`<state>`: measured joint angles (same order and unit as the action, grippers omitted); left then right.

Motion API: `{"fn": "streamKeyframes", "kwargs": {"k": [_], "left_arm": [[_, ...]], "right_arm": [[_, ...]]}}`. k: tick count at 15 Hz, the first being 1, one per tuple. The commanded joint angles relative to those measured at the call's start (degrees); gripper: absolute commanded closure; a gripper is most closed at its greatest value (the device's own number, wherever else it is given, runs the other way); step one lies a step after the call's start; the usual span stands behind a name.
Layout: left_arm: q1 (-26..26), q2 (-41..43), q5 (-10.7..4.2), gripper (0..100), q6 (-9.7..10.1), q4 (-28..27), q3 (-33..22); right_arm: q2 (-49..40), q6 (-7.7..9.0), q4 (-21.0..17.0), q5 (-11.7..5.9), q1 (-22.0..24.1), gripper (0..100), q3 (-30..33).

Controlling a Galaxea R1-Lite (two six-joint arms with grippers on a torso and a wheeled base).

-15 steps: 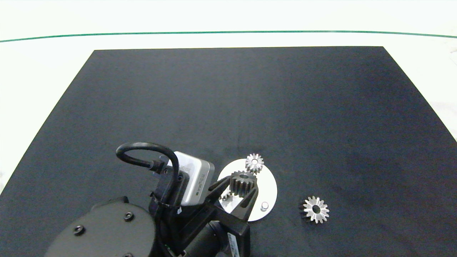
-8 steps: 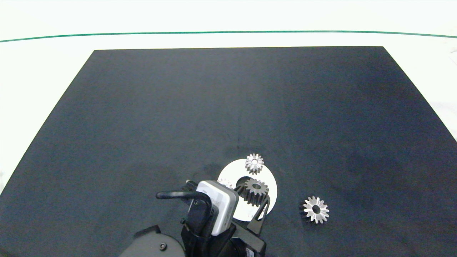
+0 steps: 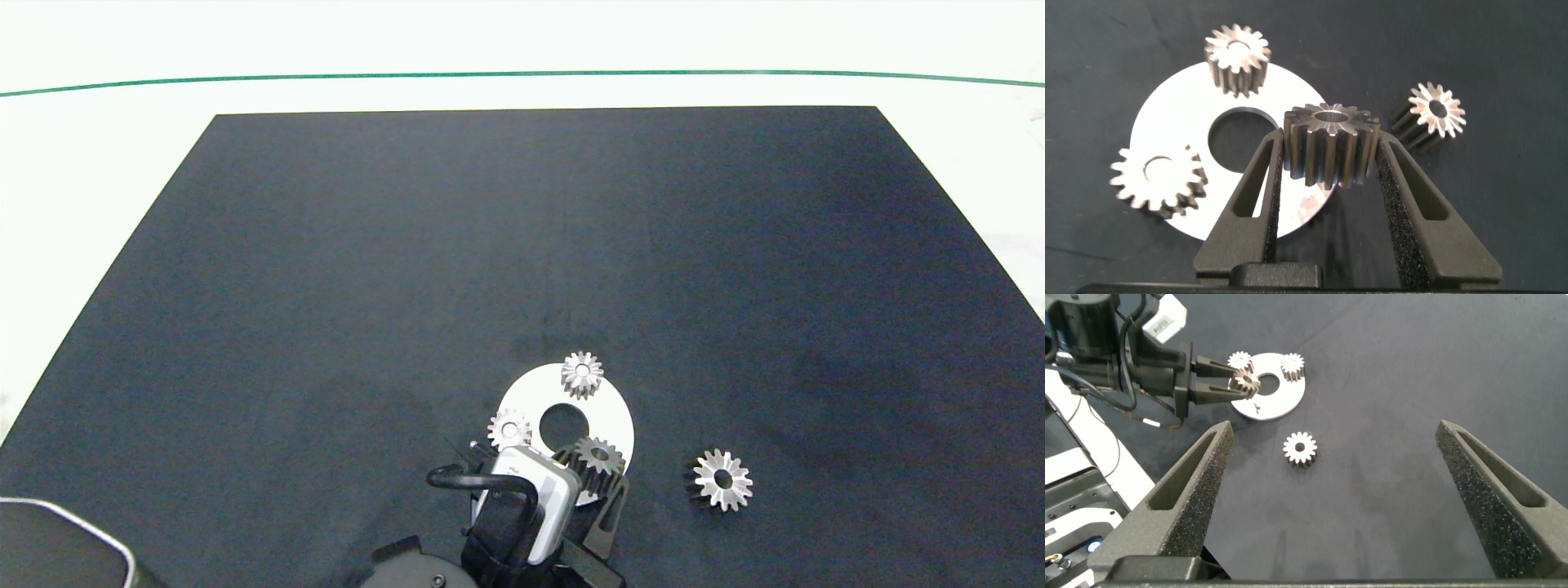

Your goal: Remove an incorrectly installed larger gear and replace it with the correct smaller gear

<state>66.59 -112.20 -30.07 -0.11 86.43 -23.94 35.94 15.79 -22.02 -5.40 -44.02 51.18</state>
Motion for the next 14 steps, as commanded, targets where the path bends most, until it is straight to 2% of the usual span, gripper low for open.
{"fn": "streamKeyframes", "kwargs": {"k": [1,14], "left_arm": [[-0.58,-2.32,-0.95,84,0.02,0.58,-1.19],[-0.49,-4.43,-1.13,84,-0.77,2.43,-0.75]], "right_arm": [[0.19,0.12,-0.13,-0.05,-0.01,0,-0.20],[0.19,0.12,-0.13,-0.05,-0.01,0,-0.20]]}}
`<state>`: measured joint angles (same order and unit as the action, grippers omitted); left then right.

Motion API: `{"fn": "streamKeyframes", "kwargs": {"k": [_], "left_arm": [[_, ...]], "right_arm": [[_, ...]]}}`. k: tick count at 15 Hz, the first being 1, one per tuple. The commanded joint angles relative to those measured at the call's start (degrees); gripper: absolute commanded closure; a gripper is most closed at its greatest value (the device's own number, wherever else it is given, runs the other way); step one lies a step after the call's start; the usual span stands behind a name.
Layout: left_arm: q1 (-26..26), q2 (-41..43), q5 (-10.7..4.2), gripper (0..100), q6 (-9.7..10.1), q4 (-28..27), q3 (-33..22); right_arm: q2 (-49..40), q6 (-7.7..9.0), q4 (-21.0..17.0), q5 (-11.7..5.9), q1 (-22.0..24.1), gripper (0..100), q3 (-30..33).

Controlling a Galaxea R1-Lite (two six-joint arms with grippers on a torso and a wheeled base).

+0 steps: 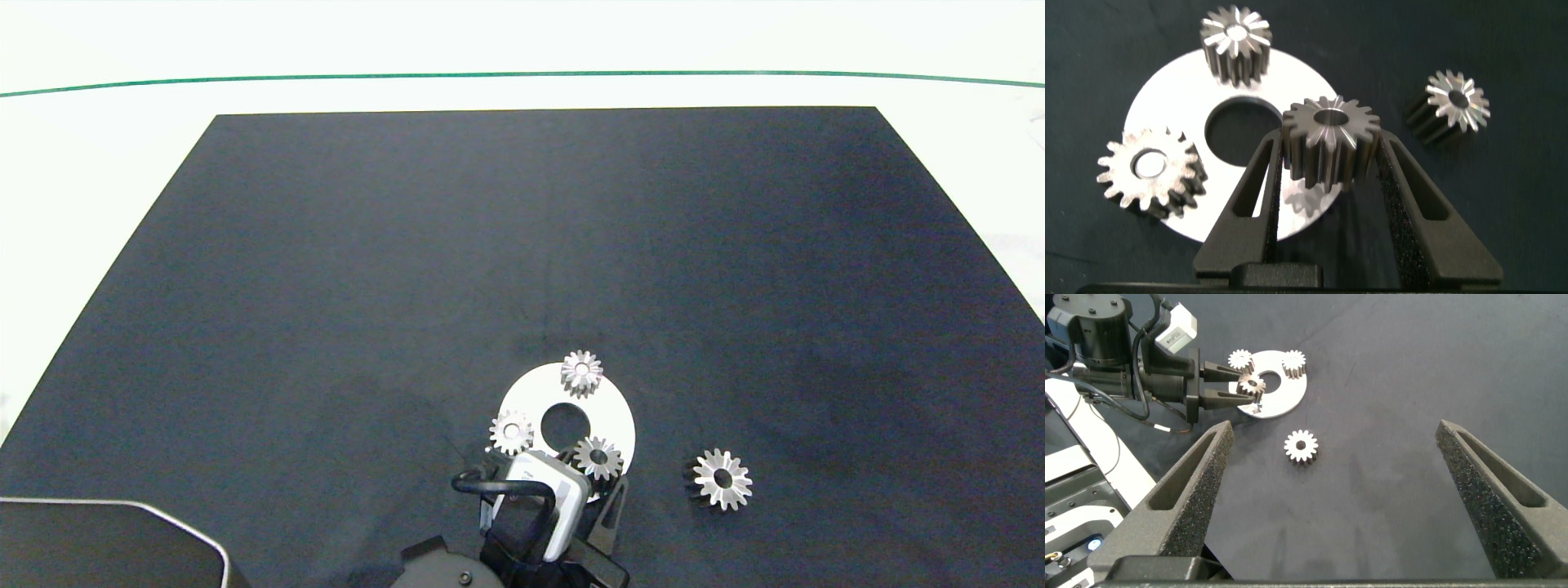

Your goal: Remove an incorrectly installed larger gear and replace it with the correct smaller gear

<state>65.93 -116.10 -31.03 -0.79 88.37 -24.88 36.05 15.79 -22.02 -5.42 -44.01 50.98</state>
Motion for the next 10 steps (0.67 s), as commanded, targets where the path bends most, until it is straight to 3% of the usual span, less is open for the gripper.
{"fn": "streamKeyframes", "kwargs": {"k": [1,10], "left_arm": [[0.17,-0.53,-0.18,84,-0.26,0.49,0.45],[-0.36,-1.06,-0.18,84,-3.43,1.63,0.01]], "right_arm": [[0.08,0.12,-0.13,-0.02,-0.03,0,0.00],[0.16,0.21,-0.13,-0.02,-0.03,0,-0.09]]}}
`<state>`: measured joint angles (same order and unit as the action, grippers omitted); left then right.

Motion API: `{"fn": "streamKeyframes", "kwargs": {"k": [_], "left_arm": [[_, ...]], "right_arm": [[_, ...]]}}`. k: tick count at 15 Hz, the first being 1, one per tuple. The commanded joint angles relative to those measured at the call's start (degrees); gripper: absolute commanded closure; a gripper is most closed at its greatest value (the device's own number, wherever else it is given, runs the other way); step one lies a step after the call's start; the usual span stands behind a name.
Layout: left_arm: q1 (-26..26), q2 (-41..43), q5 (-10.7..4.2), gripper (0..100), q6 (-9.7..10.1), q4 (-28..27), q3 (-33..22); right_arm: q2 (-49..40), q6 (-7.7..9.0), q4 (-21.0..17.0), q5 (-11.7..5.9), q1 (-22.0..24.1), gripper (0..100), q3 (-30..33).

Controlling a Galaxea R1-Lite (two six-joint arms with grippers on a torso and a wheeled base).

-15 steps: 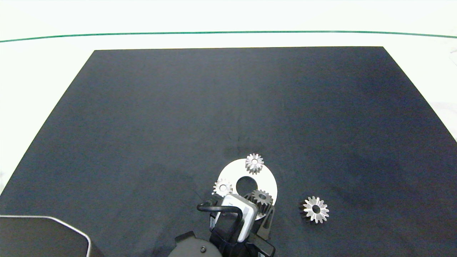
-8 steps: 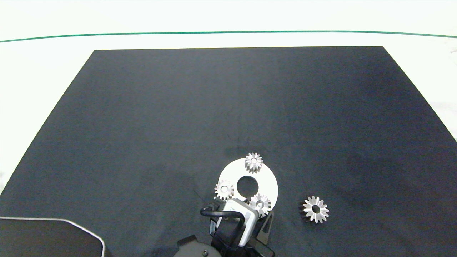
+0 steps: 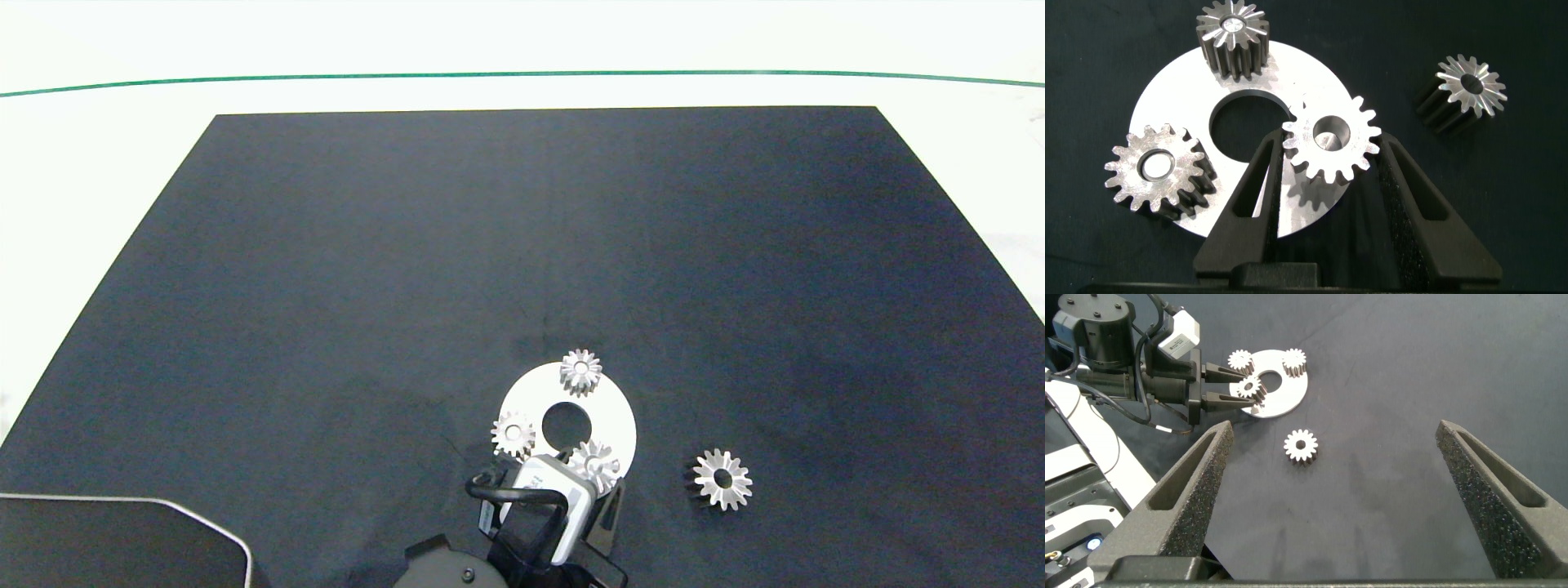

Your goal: Remove an incorrectly installed larger gear and replace it with the correct smaller gear

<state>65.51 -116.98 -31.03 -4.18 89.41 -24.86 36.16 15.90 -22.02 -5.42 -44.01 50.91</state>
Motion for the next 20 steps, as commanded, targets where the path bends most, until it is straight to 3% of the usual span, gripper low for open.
{"fn": "streamKeyframes", "kwargs": {"k": [1,9,20], "left_arm": [[-0.03,-0.70,-0.18,84,-0.39,0.59,-0.28],[-0.39,-0.79,-0.18,84,-4.52,0.59,-3.00],[0.67,-2.73,-0.18,84,-4.52,0.59,-2.57]], "right_arm": [[0.14,0.10,-0.13,-0.02,-0.03,0,-0.02],[0.23,0.10,-0.13,0.06,-0.03,0,-0.20],[0.23,0.10,-0.13,0.06,-0.03,0,-0.28]]}}
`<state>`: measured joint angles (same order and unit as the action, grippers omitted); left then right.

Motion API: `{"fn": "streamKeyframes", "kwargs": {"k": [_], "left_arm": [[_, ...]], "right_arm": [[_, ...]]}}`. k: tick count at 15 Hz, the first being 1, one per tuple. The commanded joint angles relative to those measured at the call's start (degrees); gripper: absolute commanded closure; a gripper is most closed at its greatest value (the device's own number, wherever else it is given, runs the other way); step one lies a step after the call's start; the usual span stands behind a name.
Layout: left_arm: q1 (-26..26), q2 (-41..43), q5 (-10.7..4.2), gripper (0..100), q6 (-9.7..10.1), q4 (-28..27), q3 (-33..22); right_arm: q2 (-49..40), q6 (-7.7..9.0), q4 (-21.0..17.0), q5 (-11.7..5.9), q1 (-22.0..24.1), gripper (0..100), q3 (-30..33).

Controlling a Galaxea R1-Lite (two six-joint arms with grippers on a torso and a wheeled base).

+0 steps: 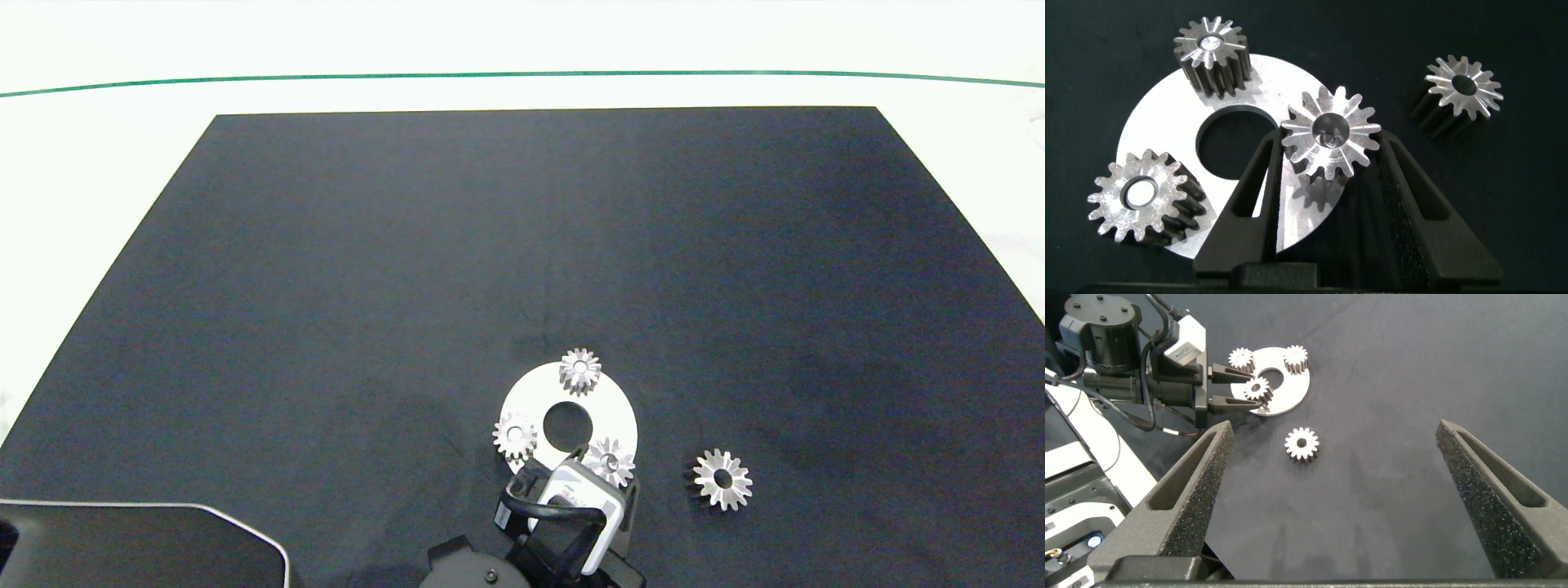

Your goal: Remove an incorrectly installed larger gear and replace it with the correct smaller gear

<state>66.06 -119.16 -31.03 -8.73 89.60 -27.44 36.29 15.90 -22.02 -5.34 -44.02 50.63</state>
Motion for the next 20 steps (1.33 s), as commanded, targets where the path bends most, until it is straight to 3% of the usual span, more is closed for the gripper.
{"fn": "streamKeyframes", "kwargs": {"k": [1,10,13,20], "left_arm": [[0.21,-0.72,-0.18,84,-0.06,0.40,0.02],[-0.58,-0.28,-0.18,84,-0.85,0.40,-0.77],[-0.85,-0.02,-0.18,84,-3.40,0.40,-2.44],[-0.32,-0.54,-0.18,84,-3.58,0.40,-2.88]], "right_arm": [[0.10,0.10,-0.13,-0.02,-0.01,0,0.00],[0.27,0.19,-0.13,-0.02,-0.01,0,-0.27],[0.27,0.19,-0.04,-0.02,-0.01,0,-0.27],[0.53,0.19,-0.13,0.07,-0.01,0,-0.27]]}}
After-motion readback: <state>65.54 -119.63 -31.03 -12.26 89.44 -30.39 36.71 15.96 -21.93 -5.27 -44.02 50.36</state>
